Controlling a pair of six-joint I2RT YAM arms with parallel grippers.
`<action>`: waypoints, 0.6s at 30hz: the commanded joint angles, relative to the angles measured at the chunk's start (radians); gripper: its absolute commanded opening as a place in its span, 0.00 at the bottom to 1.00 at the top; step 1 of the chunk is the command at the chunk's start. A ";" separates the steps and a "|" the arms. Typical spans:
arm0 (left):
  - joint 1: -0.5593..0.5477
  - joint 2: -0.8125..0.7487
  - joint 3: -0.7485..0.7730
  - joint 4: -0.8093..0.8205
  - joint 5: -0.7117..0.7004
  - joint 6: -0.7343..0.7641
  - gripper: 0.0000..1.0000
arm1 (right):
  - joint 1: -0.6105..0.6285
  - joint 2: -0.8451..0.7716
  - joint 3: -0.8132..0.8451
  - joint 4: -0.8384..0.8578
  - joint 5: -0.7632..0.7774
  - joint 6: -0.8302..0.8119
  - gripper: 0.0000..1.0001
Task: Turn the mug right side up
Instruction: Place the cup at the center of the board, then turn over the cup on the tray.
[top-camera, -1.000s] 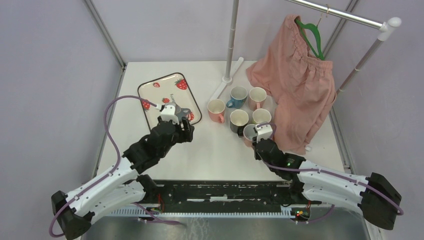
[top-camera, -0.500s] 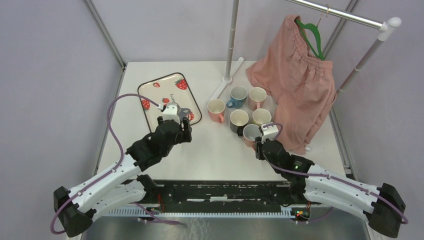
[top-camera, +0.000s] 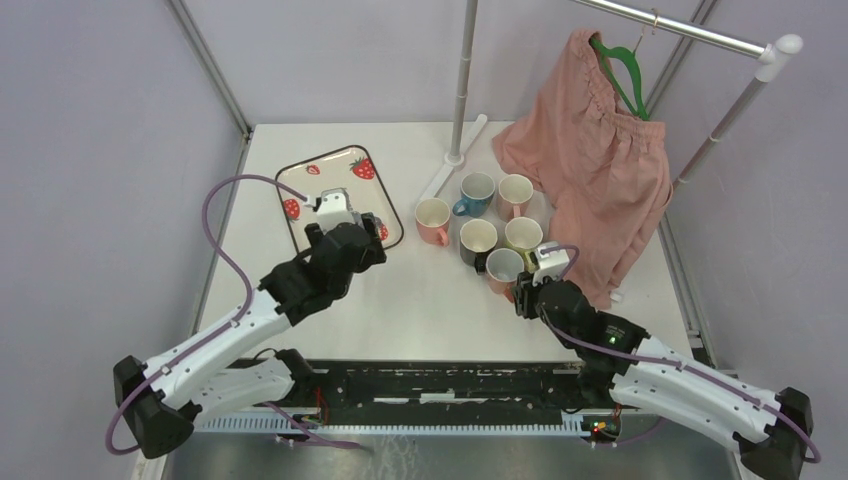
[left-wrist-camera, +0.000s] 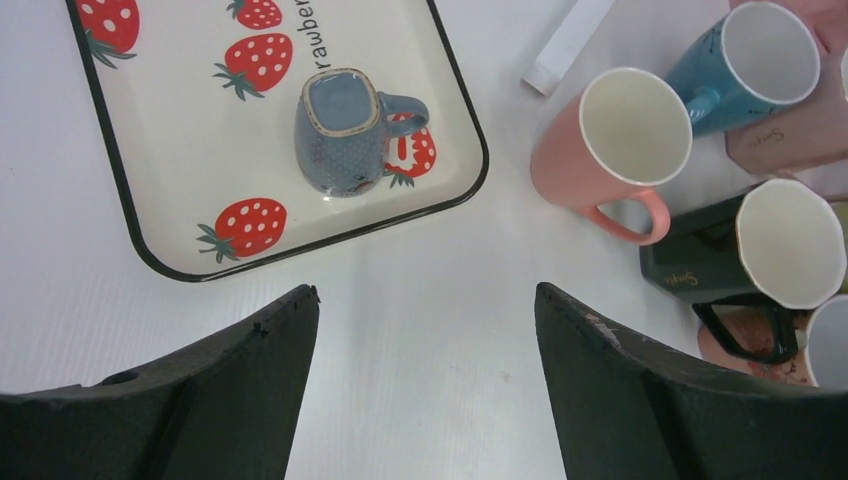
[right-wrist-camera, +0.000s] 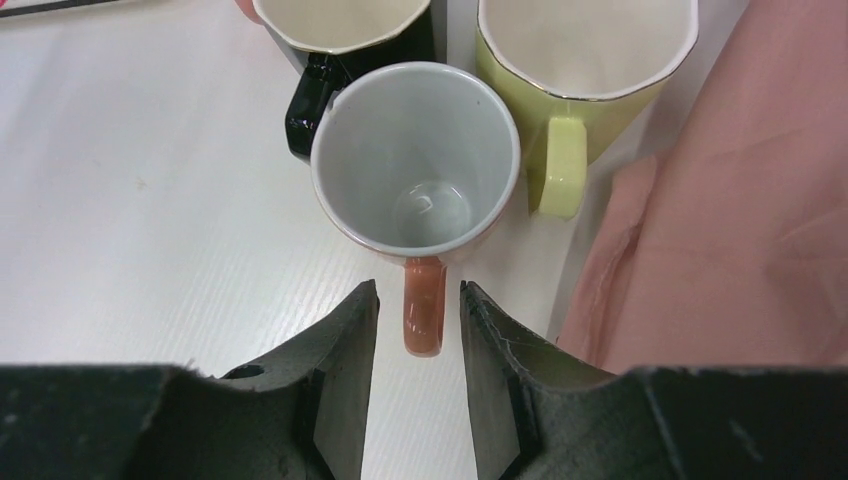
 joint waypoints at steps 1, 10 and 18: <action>0.000 0.068 0.050 -0.018 -0.111 -0.151 0.88 | -0.001 -0.026 0.055 -0.028 0.001 -0.008 0.42; 0.059 0.355 0.232 -0.094 -0.100 -0.375 0.99 | 0.000 -0.076 0.075 -0.086 0.023 0.007 0.43; 0.229 0.560 0.322 -0.099 0.087 -0.492 1.00 | -0.001 -0.115 0.059 -0.094 0.008 0.045 0.44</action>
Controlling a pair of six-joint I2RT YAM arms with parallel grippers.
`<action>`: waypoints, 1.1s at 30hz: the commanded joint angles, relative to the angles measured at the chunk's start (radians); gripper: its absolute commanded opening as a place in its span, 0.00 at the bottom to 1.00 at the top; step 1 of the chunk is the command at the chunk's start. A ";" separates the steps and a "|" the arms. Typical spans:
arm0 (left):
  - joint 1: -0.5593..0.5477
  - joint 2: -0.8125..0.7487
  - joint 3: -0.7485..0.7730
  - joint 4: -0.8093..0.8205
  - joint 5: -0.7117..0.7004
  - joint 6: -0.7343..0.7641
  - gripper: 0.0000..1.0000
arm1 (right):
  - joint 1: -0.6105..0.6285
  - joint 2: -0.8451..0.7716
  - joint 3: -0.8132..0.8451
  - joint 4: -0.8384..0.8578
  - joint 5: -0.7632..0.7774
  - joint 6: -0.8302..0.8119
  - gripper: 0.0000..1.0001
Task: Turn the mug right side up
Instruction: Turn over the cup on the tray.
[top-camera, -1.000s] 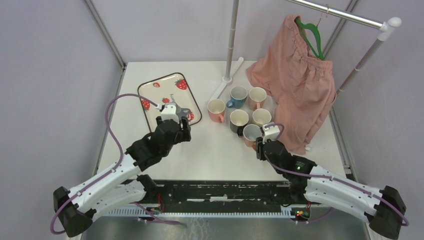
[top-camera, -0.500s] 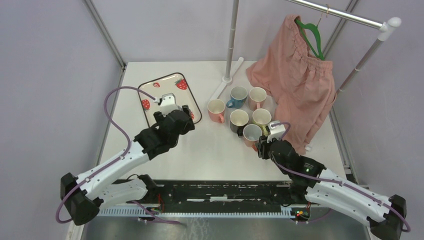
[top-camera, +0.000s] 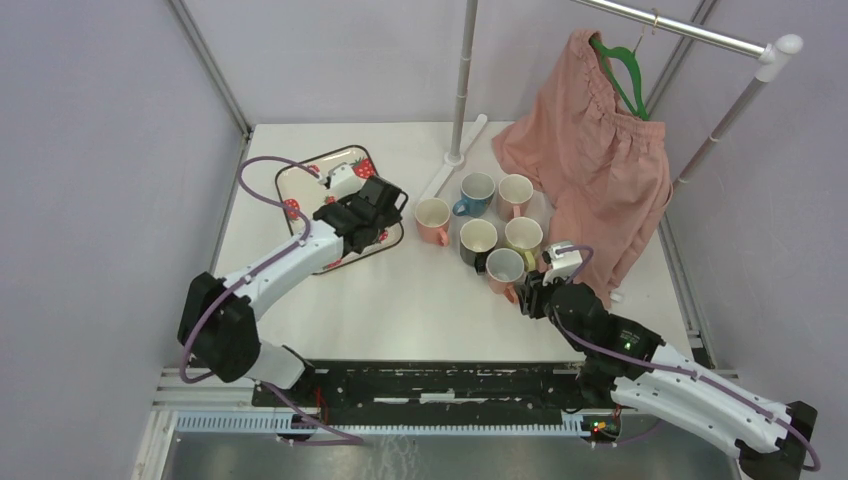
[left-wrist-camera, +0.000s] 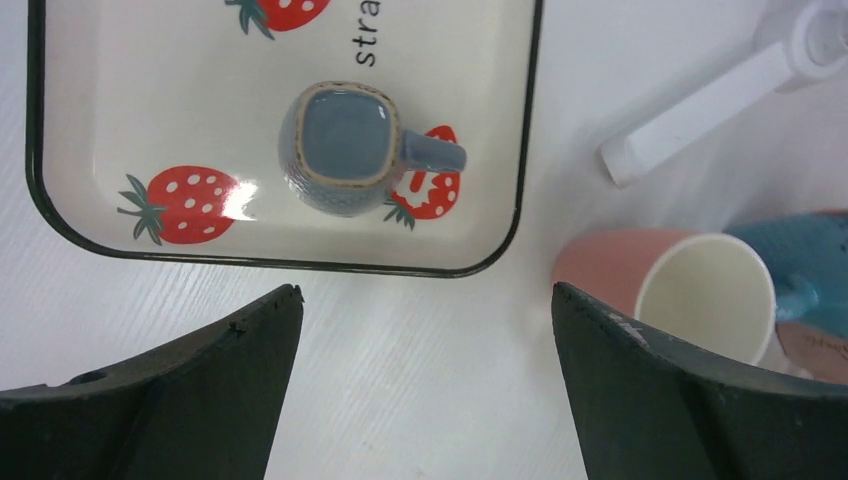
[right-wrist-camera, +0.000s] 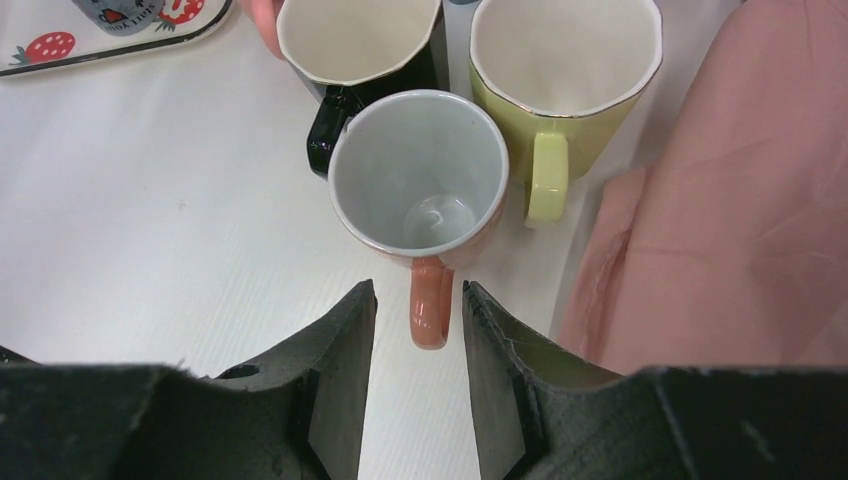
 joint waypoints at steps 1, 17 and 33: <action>0.076 0.067 0.040 -0.003 0.075 -0.130 1.00 | 0.000 -0.017 0.022 -0.021 0.009 0.028 0.44; 0.079 0.298 0.202 -0.193 0.056 -0.616 0.97 | 0.000 -0.032 0.008 -0.032 0.022 0.062 0.44; 0.130 0.463 0.329 -0.345 0.066 -0.857 0.96 | 0.000 -0.038 -0.006 -0.040 0.016 0.084 0.44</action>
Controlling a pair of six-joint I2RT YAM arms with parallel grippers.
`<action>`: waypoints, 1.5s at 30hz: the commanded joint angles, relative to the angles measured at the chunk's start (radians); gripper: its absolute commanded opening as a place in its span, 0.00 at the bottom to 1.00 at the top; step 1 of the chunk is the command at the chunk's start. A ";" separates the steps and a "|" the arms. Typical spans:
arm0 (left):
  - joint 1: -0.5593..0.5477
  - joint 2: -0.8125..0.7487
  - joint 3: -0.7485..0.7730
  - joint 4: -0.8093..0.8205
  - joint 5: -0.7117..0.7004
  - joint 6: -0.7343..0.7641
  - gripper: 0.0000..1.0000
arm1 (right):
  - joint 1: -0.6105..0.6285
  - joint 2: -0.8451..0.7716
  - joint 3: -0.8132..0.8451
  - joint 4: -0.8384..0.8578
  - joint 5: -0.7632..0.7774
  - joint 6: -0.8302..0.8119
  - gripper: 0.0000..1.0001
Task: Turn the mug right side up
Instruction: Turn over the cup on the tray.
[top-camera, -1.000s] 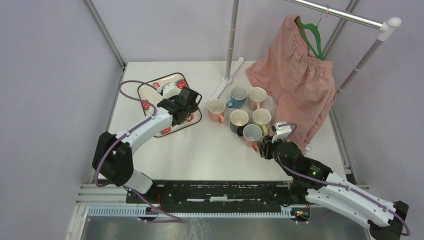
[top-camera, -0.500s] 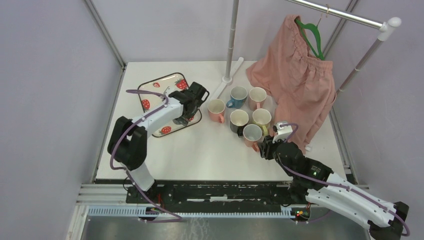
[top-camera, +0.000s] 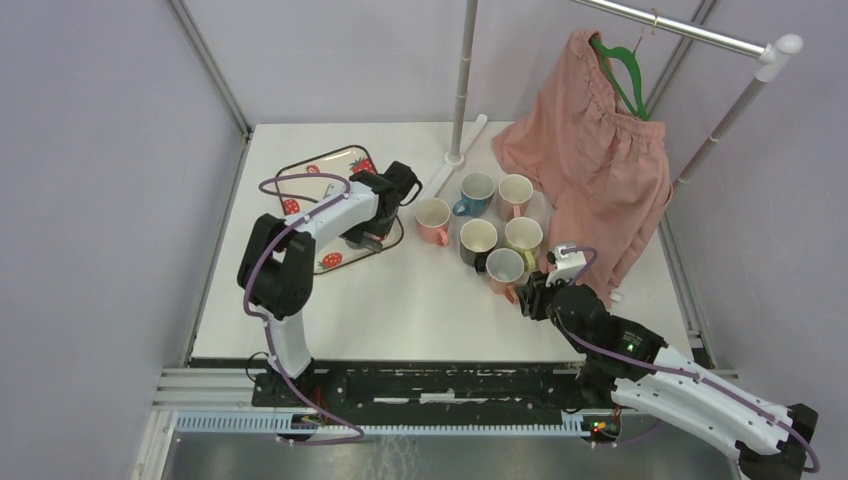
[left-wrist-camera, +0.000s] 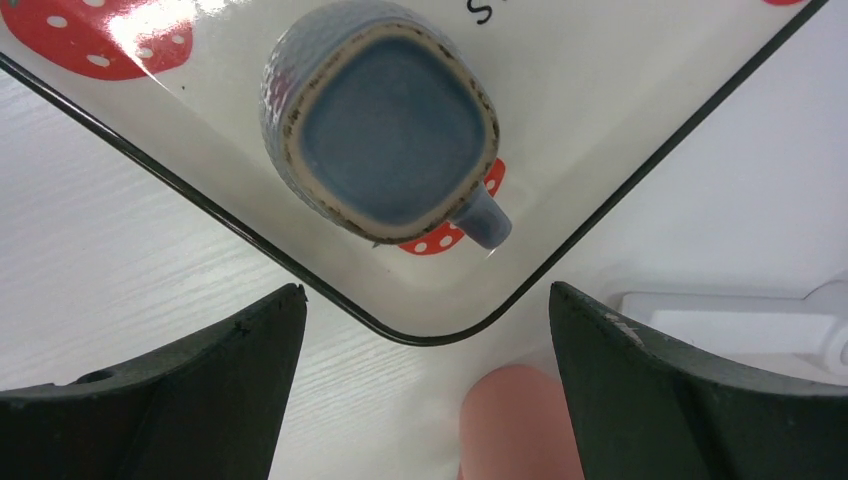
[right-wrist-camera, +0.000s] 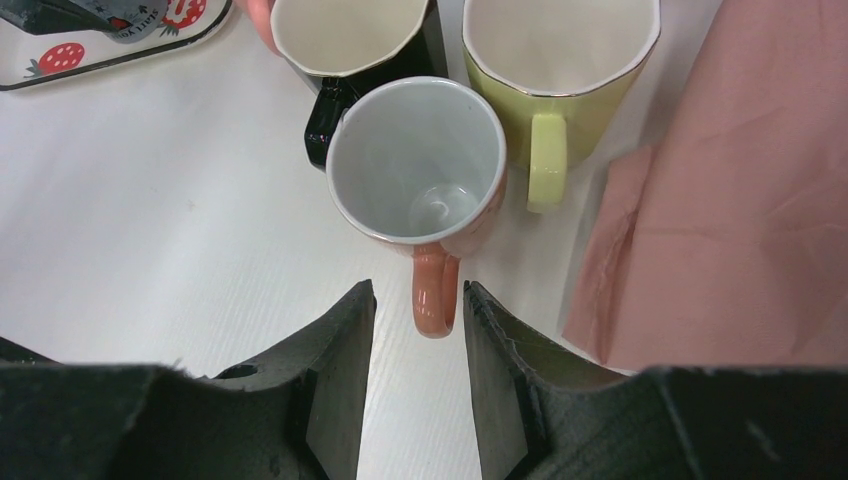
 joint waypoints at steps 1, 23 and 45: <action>0.032 0.016 0.023 -0.039 -0.039 -0.100 0.96 | 0.000 -0.014 -0.008 -0.005 0.016 0.018 0.44; 0.109 -0.068 -0.116 0.111 -0.093 0.305 0.79 | 0.001 -0.001 -0.020 0.019 0.003 0.022 0.44; 0.144 -0.101 -0.191 0.478 0.168 1.225 0.68 | 0.000 0.004 -0.031 0.031 -0.014 0.033 0.44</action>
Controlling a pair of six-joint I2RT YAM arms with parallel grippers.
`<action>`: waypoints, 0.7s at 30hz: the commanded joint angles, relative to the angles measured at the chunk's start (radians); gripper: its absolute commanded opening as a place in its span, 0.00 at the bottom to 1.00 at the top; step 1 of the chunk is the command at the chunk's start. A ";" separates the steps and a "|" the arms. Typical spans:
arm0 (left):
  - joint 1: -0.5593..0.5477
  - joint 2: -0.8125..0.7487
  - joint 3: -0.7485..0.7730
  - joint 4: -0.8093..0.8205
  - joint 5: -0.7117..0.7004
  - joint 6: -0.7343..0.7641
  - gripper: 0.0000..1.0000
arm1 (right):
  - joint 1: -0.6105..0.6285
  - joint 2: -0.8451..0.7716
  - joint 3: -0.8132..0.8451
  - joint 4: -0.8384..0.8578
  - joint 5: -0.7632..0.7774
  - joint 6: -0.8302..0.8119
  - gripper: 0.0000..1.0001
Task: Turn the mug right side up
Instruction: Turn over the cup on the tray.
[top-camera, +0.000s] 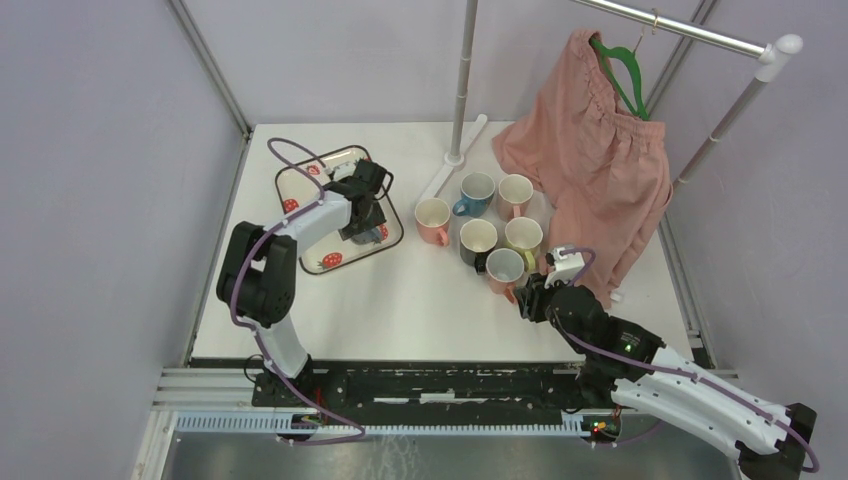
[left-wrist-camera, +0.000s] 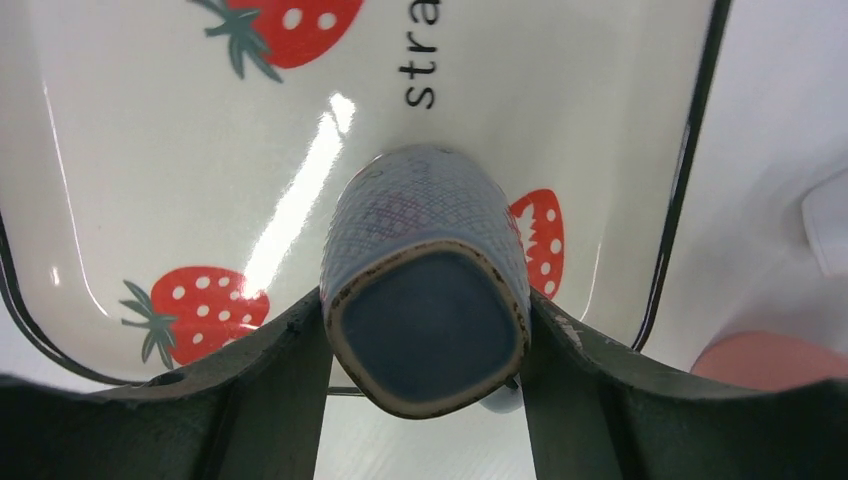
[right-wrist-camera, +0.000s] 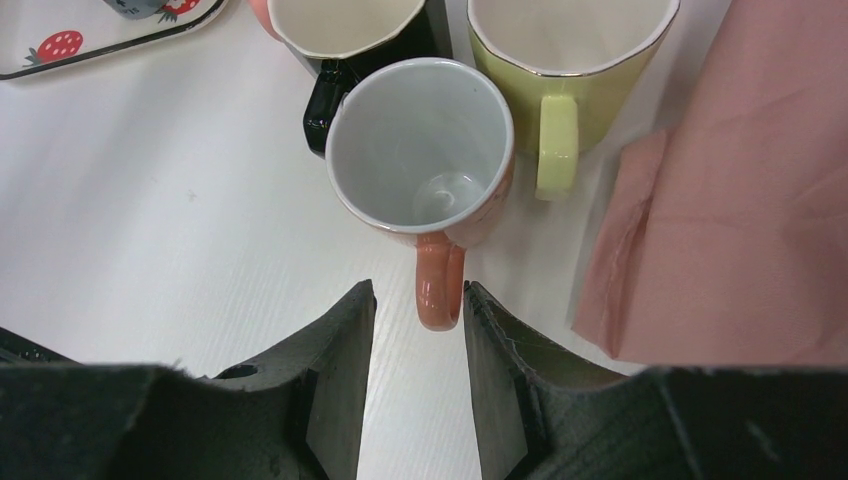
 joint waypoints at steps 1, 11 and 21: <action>0.004 0.003 0.014 0.143 0.086 0.364 0.68 | 0.000 0.005 -0.013 0.030 0.001 0.013 0.44; 0.013 0.088 0.090 0.133 0.188 0.771 0.67 | 0.000 0.011 -0.012 0.032 -0.011 0.014 0.44; 0.047 0.079 0.064 0.157 0.240 0.884 0.83 | 0.000 0.014 -0.015 0.030 -0.017 0.011 0.44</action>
